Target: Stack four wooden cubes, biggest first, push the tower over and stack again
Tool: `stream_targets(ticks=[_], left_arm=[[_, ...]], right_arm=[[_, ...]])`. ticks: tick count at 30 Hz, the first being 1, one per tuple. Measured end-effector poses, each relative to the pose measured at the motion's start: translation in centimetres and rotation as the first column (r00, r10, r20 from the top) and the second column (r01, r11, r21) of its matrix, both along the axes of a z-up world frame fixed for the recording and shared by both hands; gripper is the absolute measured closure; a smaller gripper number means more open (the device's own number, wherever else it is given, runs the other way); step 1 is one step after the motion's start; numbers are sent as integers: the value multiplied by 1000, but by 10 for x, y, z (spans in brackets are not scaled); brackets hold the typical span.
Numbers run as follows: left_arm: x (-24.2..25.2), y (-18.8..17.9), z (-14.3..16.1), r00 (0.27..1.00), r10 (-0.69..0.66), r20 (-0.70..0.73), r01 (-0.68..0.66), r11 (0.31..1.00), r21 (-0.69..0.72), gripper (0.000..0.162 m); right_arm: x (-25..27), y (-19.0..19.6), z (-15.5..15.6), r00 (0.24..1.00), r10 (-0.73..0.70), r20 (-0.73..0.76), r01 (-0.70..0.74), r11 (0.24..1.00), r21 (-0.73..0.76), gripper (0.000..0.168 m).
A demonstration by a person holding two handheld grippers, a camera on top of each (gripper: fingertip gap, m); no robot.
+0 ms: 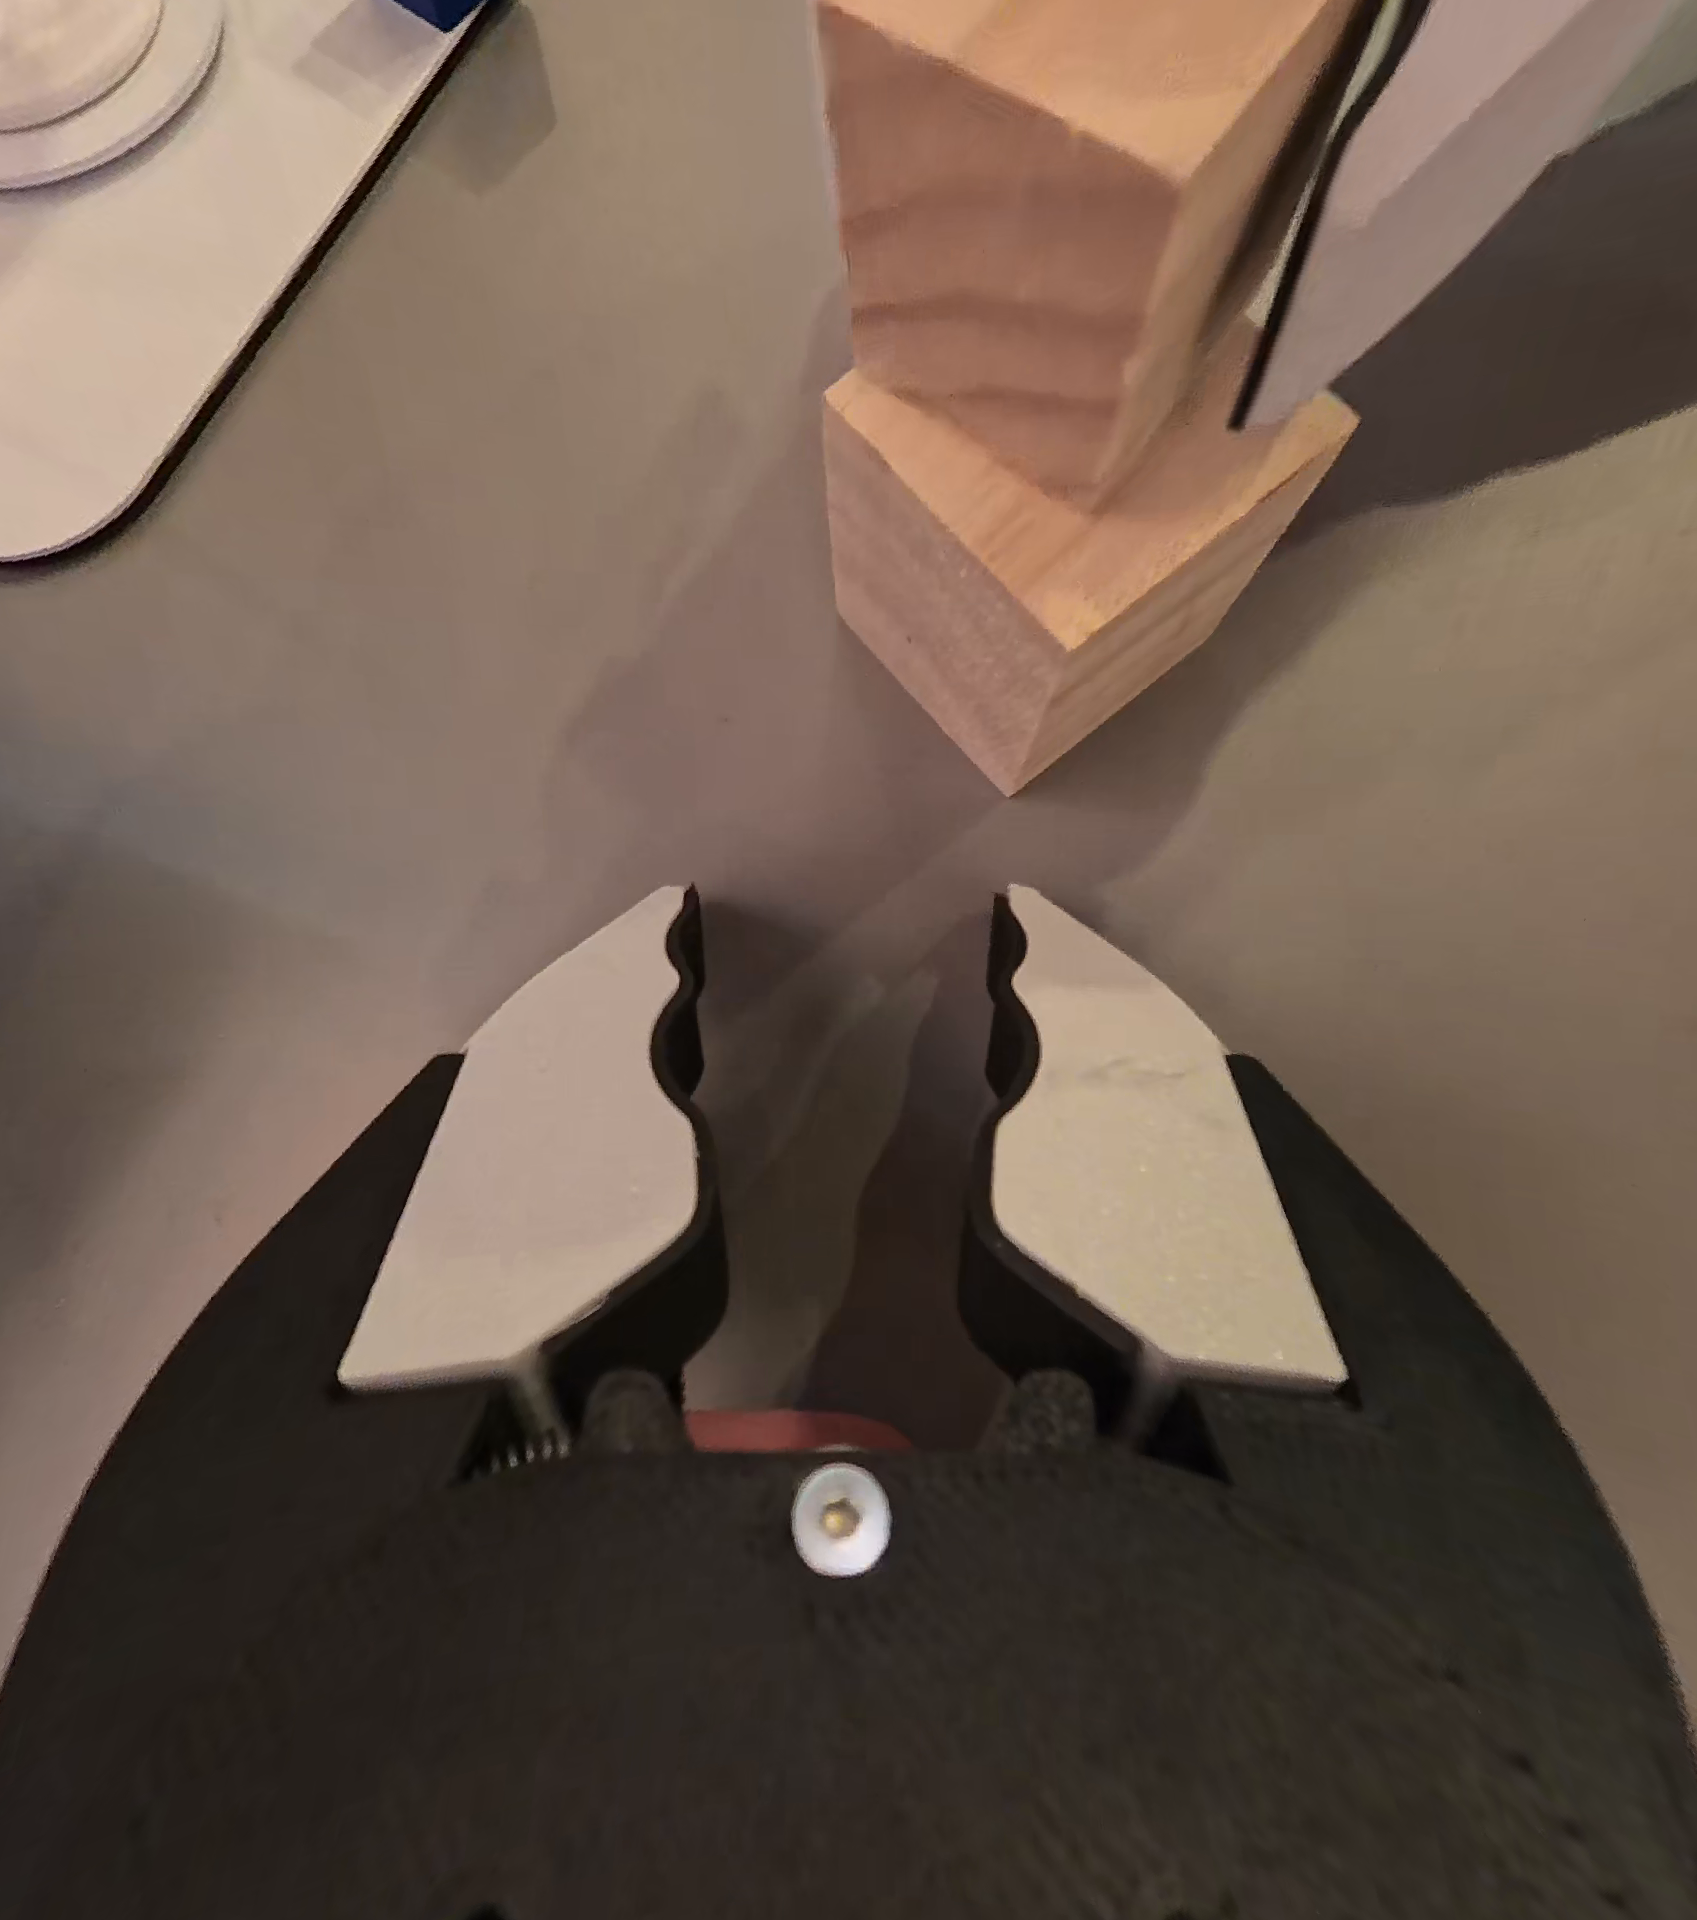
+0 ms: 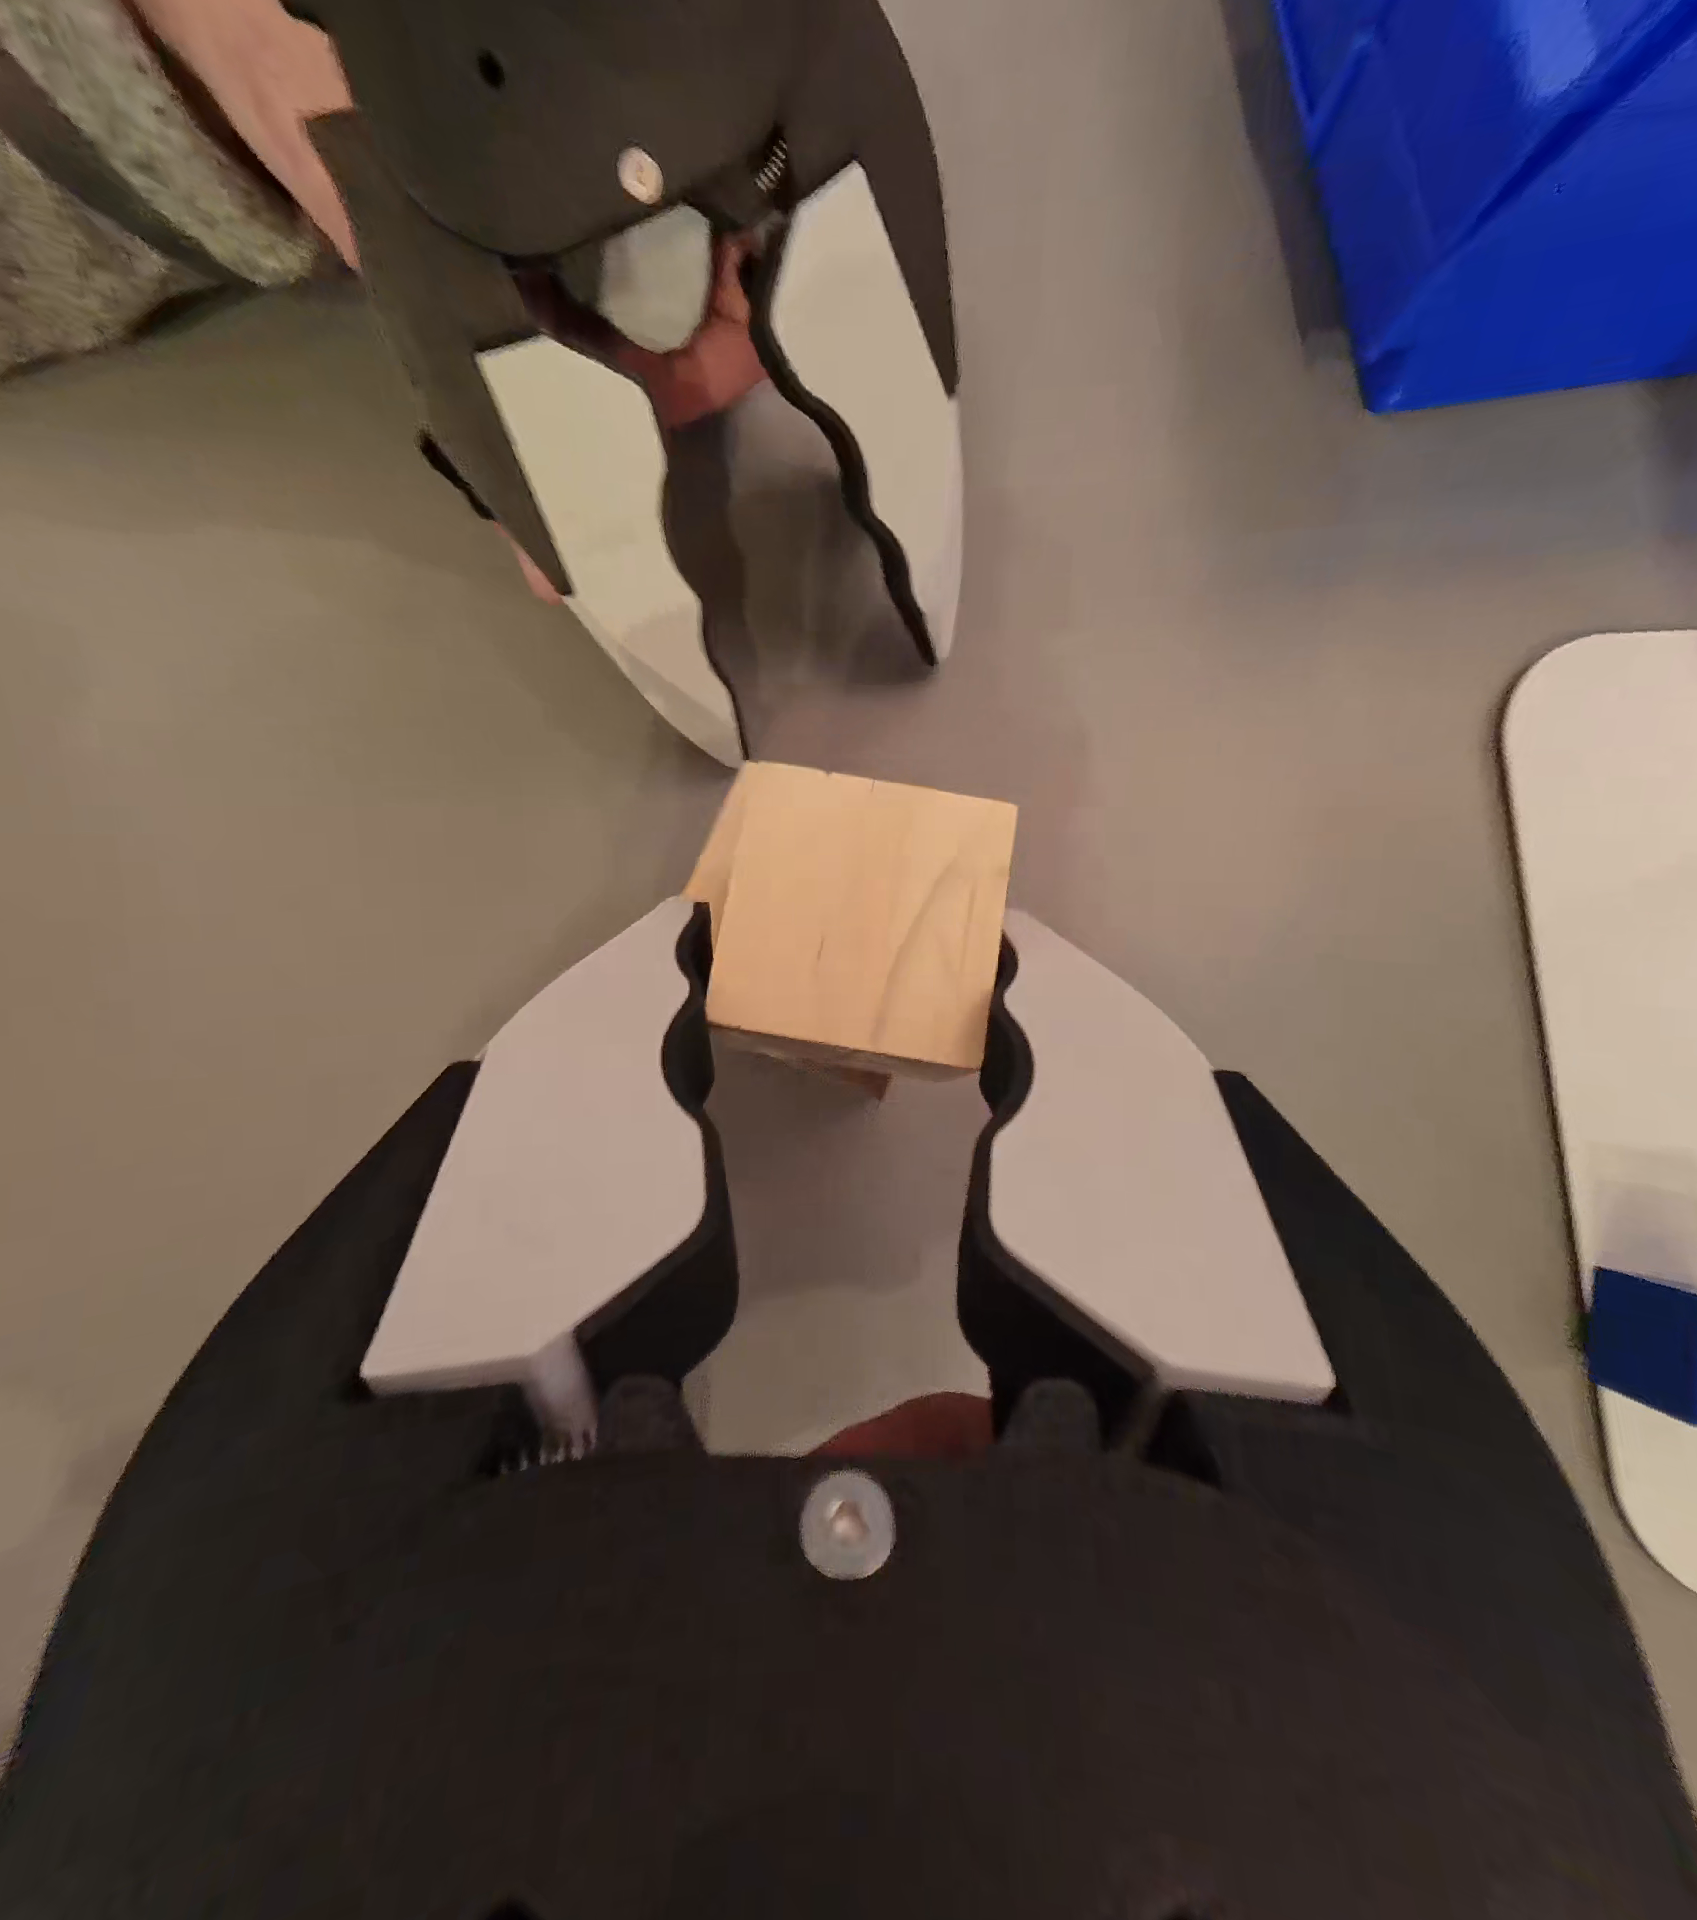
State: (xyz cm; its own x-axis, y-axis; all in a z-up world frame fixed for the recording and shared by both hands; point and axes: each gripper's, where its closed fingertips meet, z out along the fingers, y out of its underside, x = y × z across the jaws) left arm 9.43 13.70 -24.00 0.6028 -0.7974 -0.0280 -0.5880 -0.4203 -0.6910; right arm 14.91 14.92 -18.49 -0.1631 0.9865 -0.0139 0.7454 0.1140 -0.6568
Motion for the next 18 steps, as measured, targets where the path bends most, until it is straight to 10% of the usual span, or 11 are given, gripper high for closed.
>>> stream_targets(ticks=[9, 18], left_arm=[[1, -1, 0, 1000, -9, 5, 9, 1000, -12, 107], [3, 0, -1, 1000, -17, 8, 17, 1000, -18, 107]], right_arm=[[30, 50, 34, 982, -108, -157, 101, 994, -50, 100], [61, 181, -23, 897, -427, -117, 440, 885, 149, 107]])
